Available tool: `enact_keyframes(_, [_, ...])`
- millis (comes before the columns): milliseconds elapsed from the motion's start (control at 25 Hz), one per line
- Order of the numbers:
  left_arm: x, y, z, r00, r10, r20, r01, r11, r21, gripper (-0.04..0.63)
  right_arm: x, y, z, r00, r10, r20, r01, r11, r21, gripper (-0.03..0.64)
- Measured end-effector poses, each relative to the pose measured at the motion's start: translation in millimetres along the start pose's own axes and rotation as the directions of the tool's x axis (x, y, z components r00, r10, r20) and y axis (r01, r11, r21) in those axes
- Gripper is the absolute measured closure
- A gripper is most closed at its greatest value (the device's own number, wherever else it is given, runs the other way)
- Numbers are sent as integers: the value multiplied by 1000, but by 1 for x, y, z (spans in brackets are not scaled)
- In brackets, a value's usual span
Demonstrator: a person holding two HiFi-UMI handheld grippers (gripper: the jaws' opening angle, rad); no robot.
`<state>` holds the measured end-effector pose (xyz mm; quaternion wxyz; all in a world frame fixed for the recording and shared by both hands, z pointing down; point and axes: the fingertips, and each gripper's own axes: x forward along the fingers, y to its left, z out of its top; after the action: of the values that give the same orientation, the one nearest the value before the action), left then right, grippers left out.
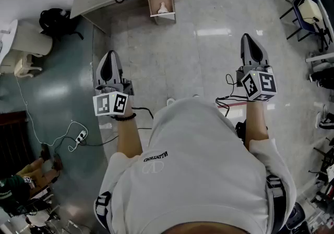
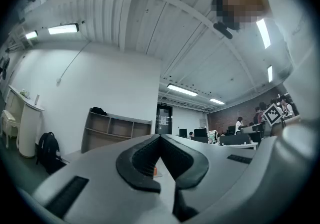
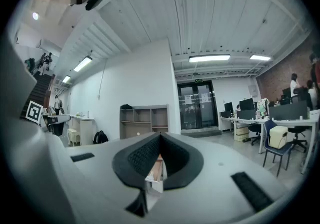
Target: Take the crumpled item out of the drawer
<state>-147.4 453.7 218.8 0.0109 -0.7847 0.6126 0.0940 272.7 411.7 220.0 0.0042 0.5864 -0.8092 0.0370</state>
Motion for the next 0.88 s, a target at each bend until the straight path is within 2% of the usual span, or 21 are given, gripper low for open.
enact_keyframes(240, [3, -3, 3, 1000, -7, -1, 7, 1000, 3, 595, 3, 2, 3, 1000, 9, -2, -9, 1000, 10, 617])
enact_keyframes(600, [-1, 11, -5, 999, -27, -17, 27, 999, -20, 595, 4, 15, 1, 1000, -21, -19, 21, 1000, 5, 617])
enact_keyframes(880, [-9, 33, -12, 997, -70, -36, 69, 997, -41, 595, 5, 46, -1, 999, -43, -27, 42, 999, -17, 617])
